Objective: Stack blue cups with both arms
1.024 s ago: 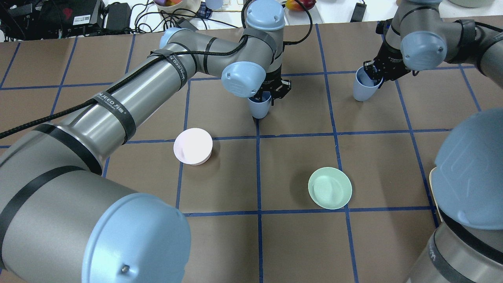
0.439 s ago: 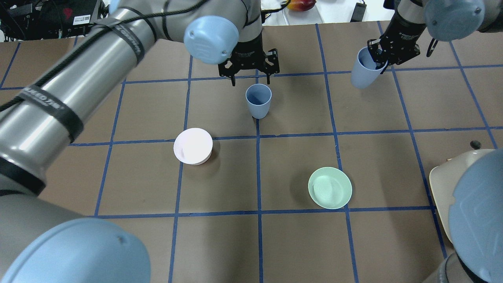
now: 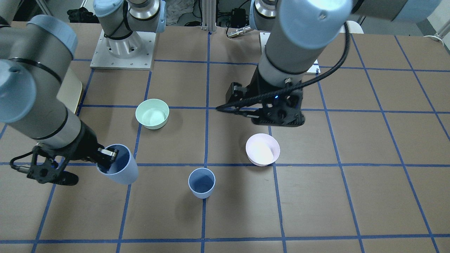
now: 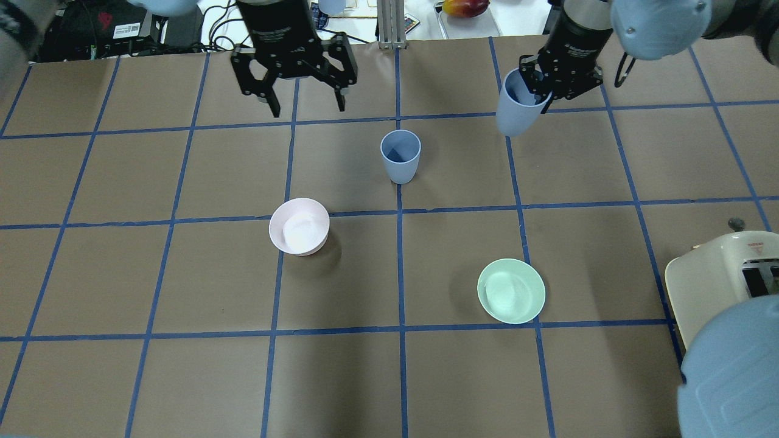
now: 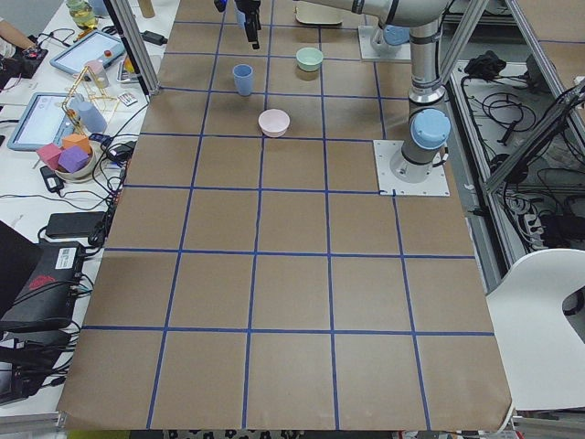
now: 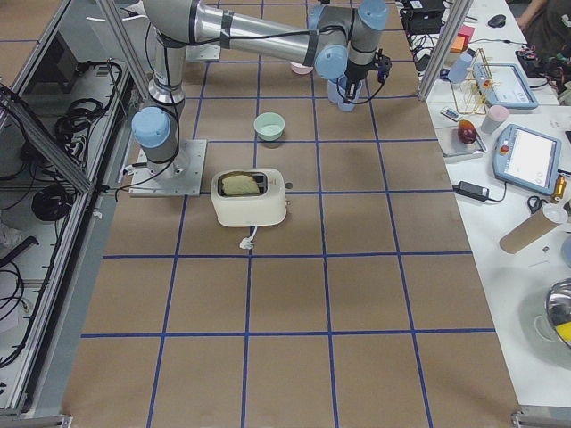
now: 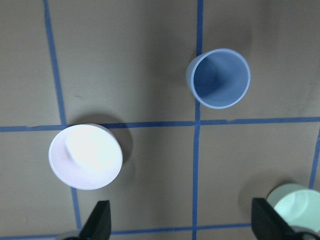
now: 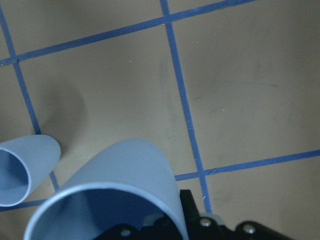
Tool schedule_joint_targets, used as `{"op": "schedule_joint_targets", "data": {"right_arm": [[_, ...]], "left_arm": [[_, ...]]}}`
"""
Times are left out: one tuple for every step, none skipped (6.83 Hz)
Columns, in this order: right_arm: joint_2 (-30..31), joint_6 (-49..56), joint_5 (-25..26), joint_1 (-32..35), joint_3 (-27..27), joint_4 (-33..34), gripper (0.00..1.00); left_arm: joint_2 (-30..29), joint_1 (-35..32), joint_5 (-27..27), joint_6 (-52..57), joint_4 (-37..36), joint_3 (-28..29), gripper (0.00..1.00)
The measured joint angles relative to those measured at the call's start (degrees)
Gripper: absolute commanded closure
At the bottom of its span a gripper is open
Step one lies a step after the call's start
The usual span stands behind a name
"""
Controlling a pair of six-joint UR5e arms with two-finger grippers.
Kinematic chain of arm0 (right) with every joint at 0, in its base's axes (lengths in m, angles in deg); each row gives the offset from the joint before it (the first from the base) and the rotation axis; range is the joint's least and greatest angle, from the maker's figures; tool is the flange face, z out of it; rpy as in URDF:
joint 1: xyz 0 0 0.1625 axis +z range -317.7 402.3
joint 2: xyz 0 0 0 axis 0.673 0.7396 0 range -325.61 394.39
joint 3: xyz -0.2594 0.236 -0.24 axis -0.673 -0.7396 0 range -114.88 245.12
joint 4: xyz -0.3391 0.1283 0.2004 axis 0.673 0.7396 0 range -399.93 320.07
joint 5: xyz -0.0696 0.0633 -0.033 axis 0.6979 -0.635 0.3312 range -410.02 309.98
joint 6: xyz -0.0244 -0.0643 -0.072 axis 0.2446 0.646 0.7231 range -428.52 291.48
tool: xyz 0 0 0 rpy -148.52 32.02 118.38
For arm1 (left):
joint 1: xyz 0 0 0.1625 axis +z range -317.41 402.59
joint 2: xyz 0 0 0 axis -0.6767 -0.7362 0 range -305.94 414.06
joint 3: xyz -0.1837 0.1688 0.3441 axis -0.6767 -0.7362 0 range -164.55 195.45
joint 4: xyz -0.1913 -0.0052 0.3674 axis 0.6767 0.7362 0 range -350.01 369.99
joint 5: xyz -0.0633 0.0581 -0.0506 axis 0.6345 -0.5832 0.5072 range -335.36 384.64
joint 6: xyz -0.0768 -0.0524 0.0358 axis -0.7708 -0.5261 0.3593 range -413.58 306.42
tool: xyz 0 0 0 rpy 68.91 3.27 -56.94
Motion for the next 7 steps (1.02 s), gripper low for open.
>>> {"op": "schedule_joint_targets", "data": {"right_arm": [[-0.14,-5.94,-0.12,3.93,-1.08,0.09,1.00],[-0.42,-11.22,-0.23,7.42,-2.25,0.16,1.00],[-0.92,-15.22,-0.28,10.17,-2.97,0.32,1.00],[-2.10,-18.28,-0.30,12.06,-3.33,0.75,1.00],[-3.82,-20.35,-0.30,13.05,-3.92,1.67,1.00],[-6.11,-22.10,-0.27,13.79,-5.40,2.51,1.00],[-8.66,-23.55,-0.10,14.73,-7.58,2.78,1.00]], "left_arm": [[3.72,2.68,-0.56,1.76,1.49,-3.28,0.02],[7.45,4.82,-1.61,3.25,-1.93,-9.48,0.00],[11.10,6.04,-2.91,4.34,-9.72,-16.46,0.00],[13.75,6.91,-4.41,5.51,-16.45,-21.66,0.00],[15.21,7.65,-5.46,6.68,-19.86,-23.96,0.00],[15.93,8.32,-5.81,7.38,-21.68,-24.65,0.00],[16.21,8.76,-5.85,7.69,-22.48,-24.81,0.00]]}}
